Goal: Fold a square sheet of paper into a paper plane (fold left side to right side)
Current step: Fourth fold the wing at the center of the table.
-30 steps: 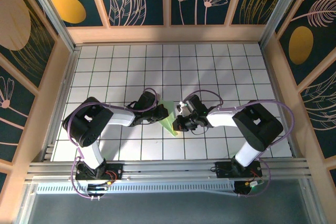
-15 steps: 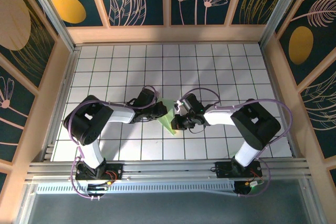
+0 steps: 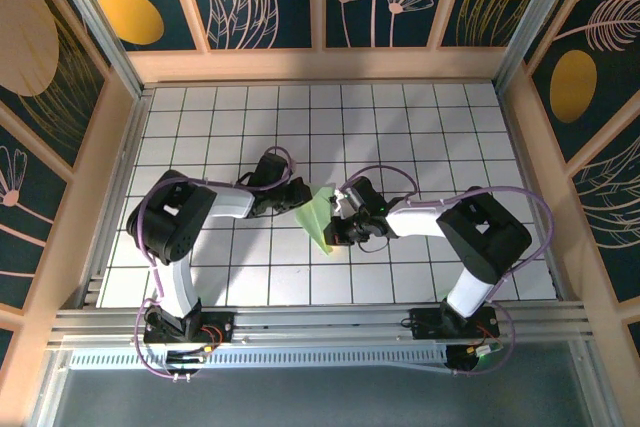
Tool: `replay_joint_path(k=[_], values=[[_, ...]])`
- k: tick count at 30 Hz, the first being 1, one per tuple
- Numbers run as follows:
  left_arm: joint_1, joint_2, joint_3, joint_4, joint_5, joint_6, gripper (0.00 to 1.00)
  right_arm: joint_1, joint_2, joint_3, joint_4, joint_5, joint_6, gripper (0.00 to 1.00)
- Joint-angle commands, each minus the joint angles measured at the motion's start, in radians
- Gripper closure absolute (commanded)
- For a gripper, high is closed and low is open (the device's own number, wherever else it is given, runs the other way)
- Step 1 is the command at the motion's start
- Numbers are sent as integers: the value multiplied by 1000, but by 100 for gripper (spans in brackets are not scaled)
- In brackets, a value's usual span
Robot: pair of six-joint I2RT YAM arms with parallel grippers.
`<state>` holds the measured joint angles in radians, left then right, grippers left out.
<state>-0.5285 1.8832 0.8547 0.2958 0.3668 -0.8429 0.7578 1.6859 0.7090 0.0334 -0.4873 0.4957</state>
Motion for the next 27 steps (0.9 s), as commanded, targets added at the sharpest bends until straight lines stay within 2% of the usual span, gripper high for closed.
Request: replay_joint_path(k=[1, 11, 17, 22, 27], values=[[58, 48, 59, -51, -96, 76, 98, 11, 70, -49, -208, 130, -37, 100], [115, 72, 179, -115, -95, 145, 98, 2, 63, -36, -231, 134, -65, 100], [116, -72, 63, -61, -73, 161, 99, -24, 32, -32, -253, 134, -102, 100], [52, -241, -93, 19, 7, 157, 99, -54, 14, -19, -297, 139, -157, 100], [-38, -224, -129, 125, 112, 104, 99, -63, 10, -14, -316, 139, -180, 100]])
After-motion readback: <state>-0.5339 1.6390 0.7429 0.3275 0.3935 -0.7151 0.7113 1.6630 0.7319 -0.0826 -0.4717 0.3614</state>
